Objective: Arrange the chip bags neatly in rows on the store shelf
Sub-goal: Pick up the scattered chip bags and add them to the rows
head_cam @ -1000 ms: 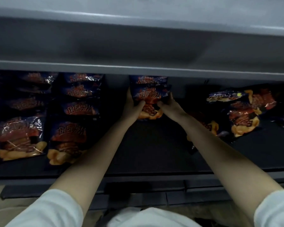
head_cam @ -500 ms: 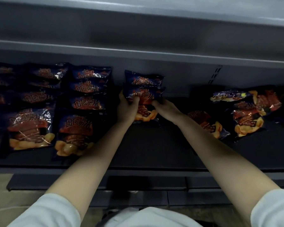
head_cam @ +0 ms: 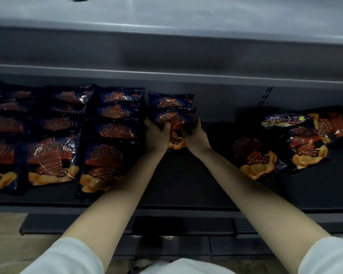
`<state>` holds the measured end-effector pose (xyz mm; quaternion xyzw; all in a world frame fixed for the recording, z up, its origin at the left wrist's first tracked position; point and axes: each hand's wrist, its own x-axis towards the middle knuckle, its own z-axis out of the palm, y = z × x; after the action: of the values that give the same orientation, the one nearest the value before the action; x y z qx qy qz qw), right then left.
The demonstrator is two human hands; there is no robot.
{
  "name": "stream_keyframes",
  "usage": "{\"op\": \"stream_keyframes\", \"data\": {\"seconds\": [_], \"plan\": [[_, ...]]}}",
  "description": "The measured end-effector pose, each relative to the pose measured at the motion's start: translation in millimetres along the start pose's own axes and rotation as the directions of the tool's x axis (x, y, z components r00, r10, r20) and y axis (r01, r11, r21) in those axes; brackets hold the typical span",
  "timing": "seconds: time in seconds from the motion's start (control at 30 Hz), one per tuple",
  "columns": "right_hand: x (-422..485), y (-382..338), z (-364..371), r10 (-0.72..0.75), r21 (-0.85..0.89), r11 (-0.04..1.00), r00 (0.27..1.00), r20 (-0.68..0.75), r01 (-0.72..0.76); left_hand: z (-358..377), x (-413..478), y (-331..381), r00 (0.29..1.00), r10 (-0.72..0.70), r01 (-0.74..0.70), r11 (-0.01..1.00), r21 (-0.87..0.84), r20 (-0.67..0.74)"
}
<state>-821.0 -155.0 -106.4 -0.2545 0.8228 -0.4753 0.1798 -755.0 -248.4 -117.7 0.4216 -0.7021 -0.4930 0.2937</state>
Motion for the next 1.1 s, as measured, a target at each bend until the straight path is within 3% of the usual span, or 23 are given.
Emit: {"op": "stream_keyframes", "data": {"seconds": [0.17,0.33,0.6,0.77,0.93,1.1], "plan": [[-11.2,-4.3,-2.1,-0.002,0.021,1.000,1.000,-0.027,0.003,-2.3,0.4,12.2,0.999,0.051,-0.051,0.996,0.076,0.002],[-30.3,-10.1,-13.2,-0.108,-0.026,0.994,0.994,-0.018,0.107,-7.1,-0.7,34.6,0.988,0.150,-0.151,0.955,0.257,0.021],[-64.4,-16.9,-25.6,-0.259,-0.085,0.963,0.966,-0.014,0.257,-21.9,-36.2,55.3,0.953,0.303,-0.295,0.930,0.219,-0.002],[-90.4,-29.8,-0.2,-0.424,-0.019,0.905,0.905,0.020,0.424,-62.5,-71.1,42.1,0.879,0.469,-0.426,0.854,0.299,-0.088],[-117.7,-45.5,39.4,-0.499,0.060,0.866,0.860,0.110,0.496,-121.6,-85.1,15.0,0.881,0.447,-0.347,0.833,0.432,-0.155],[-131.5,-45.3,67.1,-0.494,0.045,0.866,0.839,0.229,0.498,-171.8,-86.2,-37.5,0.900,0.436,-0.329,0.717,0.615,-0.027]]}}
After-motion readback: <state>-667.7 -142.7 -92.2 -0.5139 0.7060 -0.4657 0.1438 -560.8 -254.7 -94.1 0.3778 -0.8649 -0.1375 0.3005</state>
